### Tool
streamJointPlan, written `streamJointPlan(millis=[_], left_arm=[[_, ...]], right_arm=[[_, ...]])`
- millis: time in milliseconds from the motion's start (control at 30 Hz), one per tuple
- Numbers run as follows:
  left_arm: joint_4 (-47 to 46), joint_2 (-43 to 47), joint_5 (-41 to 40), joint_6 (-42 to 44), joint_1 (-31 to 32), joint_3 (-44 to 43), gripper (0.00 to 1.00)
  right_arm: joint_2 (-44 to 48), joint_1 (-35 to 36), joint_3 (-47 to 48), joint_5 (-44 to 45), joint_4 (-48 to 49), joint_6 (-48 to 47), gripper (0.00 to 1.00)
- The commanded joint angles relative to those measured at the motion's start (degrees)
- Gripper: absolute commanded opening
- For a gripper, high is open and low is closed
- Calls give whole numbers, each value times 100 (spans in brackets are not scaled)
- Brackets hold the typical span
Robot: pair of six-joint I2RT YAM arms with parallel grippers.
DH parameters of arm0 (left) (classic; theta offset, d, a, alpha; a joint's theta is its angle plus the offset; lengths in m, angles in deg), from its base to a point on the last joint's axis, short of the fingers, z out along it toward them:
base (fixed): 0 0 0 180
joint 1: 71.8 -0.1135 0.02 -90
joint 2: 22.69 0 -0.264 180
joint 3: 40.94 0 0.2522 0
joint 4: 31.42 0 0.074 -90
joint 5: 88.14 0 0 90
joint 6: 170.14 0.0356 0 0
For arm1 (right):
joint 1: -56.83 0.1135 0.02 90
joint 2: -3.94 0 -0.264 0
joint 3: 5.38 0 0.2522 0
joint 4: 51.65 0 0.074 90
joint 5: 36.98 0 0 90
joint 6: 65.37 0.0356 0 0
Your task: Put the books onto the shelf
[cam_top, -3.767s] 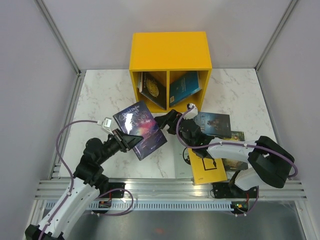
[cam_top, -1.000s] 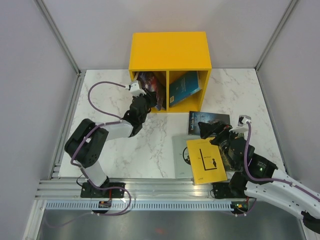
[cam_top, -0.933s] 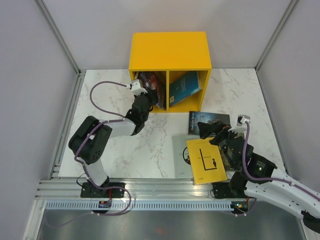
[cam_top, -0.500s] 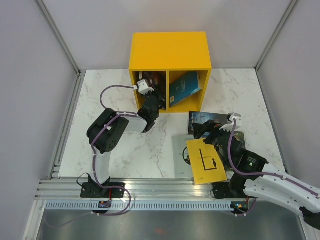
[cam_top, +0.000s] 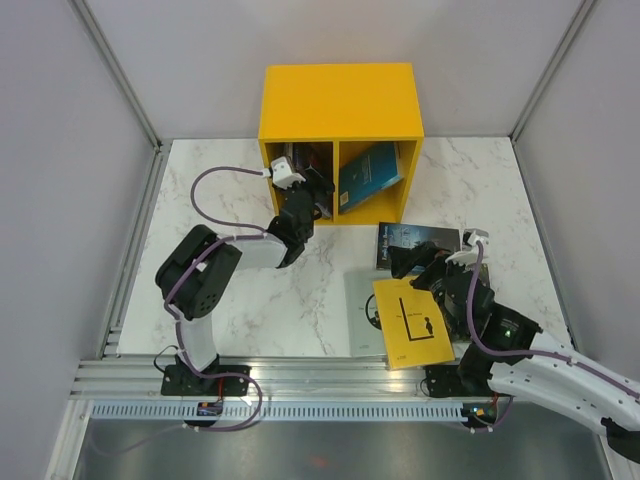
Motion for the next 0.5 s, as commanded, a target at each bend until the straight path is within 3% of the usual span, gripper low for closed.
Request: streamJointPlan(millis=[0,367,467], left_arm=[[263,366,87,-260,-3,120,75],[2115,1913,-53,-189,-3,366,87],[2259,2476,-1,-93,-3,533,92]], right_arm=[[190,-9,-64,-52,70,178,98],[130,-9,-126,-219,8,477,98],[-108,-9,-90,-307,43,530,98]])
